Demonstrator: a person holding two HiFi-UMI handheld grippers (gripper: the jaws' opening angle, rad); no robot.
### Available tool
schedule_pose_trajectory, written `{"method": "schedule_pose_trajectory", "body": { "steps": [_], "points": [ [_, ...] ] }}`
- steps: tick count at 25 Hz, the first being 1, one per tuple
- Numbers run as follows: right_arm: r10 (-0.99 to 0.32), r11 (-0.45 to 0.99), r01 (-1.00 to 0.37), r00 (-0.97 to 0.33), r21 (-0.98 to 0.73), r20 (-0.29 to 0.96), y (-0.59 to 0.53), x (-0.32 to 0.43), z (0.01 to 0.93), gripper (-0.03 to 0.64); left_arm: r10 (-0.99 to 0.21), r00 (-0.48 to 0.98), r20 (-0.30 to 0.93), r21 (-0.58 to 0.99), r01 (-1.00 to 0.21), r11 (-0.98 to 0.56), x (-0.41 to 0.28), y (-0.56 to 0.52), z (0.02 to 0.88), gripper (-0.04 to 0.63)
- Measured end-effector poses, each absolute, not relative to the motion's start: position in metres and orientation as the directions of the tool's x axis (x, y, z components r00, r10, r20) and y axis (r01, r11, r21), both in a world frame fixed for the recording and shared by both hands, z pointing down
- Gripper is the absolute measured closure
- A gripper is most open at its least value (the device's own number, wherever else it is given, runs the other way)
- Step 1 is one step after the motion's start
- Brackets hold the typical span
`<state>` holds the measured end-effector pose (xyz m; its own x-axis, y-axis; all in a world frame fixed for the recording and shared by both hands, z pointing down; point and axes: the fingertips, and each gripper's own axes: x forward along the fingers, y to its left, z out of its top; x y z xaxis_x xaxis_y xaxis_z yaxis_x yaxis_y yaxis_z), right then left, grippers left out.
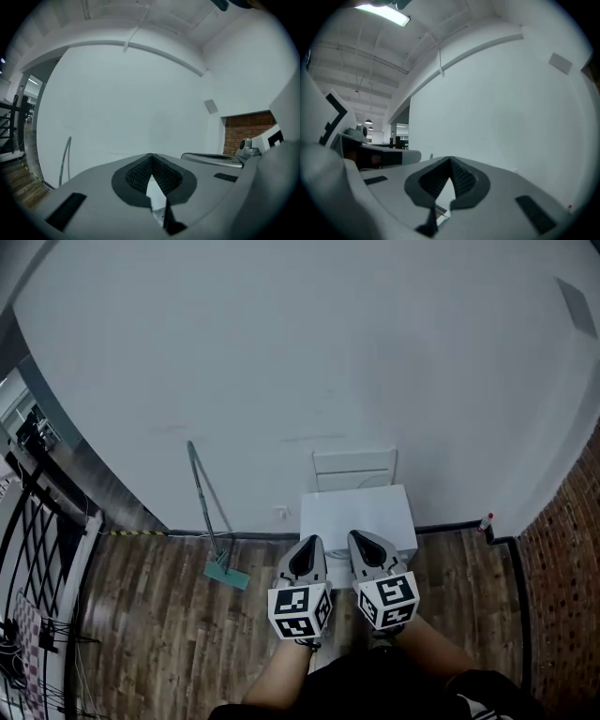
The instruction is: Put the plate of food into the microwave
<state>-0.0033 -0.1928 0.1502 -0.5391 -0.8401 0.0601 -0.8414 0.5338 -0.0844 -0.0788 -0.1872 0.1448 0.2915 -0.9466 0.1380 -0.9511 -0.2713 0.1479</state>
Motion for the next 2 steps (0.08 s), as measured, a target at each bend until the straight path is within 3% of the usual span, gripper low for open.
{"method": "schedule_pose_trajectory", "body": {
  "steps": [2],
  "points": [
    [-0.841, 0.534, -0.842, -0.539, -0.078, 0.057, -0.1876, -0.0085, 0.1489, 0.604, -0.944, 0.299, 0.142, 0.148, -0.949, -0.279, -0.0813, -0.1822, 0.1443, 0.597]
  ]
}}
